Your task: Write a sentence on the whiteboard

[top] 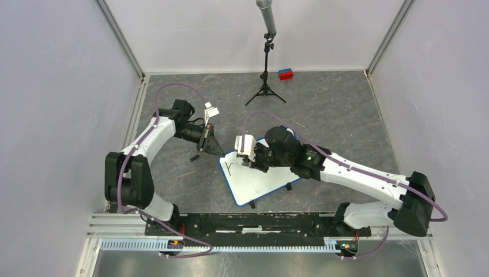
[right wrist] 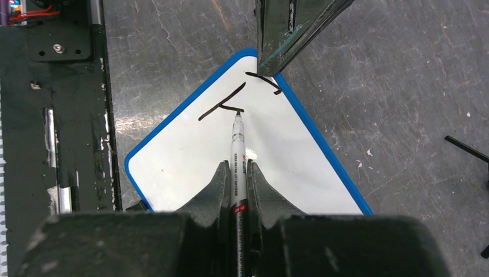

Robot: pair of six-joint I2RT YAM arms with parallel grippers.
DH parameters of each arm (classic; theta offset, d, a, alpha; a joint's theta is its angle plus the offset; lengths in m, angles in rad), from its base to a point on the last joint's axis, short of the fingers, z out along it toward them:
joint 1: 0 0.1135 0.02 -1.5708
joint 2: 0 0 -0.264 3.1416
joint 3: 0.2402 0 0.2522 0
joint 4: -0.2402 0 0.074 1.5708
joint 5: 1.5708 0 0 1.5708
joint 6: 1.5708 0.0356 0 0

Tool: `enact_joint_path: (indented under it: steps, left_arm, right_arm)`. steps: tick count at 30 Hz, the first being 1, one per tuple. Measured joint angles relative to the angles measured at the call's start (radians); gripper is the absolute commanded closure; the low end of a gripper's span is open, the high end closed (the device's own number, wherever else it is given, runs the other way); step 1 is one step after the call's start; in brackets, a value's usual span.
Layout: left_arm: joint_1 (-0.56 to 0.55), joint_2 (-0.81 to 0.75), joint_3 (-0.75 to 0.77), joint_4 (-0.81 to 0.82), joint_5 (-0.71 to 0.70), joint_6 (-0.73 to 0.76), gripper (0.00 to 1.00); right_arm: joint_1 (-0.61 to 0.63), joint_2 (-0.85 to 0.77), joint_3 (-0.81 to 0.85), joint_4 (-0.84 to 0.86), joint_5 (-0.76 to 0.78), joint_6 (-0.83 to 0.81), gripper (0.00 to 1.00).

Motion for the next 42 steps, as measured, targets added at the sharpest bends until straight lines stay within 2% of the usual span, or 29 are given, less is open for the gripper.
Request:
enact_joint_path:
  steps: [8, 42]
  left_arm:
    - [0.000, 0.000, -0.001, 0.000, 0.001, 0.000, 0.98]
    - [0.000, 0.000, -0.001, 0.000, 0.001, 0.001, 0.98]
  right_arm:
    - [-0.010, -0.065, -0.016, 0.000, -0.024, 0.000, 1.00]
    - [-0.014, -0.004, -0.031, 0.011, 0.015, 0.016, 1.00]
